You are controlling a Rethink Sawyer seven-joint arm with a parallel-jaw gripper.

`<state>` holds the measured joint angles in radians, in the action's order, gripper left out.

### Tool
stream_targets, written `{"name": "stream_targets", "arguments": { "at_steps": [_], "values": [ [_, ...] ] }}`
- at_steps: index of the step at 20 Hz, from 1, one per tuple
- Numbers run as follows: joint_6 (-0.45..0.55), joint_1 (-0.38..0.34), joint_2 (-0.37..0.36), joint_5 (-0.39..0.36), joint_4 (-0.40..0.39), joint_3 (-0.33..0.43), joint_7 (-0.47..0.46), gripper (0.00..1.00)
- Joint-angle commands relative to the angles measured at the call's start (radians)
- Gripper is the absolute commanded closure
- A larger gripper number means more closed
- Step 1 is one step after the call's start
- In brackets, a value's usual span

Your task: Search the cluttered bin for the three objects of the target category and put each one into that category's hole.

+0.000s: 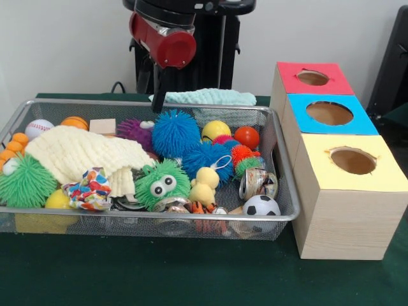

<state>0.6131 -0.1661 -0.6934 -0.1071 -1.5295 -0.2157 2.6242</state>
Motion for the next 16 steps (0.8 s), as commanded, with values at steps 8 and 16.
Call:
{"name": "stream_targets", "arguments": {
  "at_steps": [8, 16],
  "values": [
    [-0.067, -0.004, 0.071, 0.146, -0.105, 0.115, 0.129, 0.0],
    [-0.058, 0.013, 0.098, 0.163, -0.048, 0.09, 0.113, 0.0]
  ]
}}
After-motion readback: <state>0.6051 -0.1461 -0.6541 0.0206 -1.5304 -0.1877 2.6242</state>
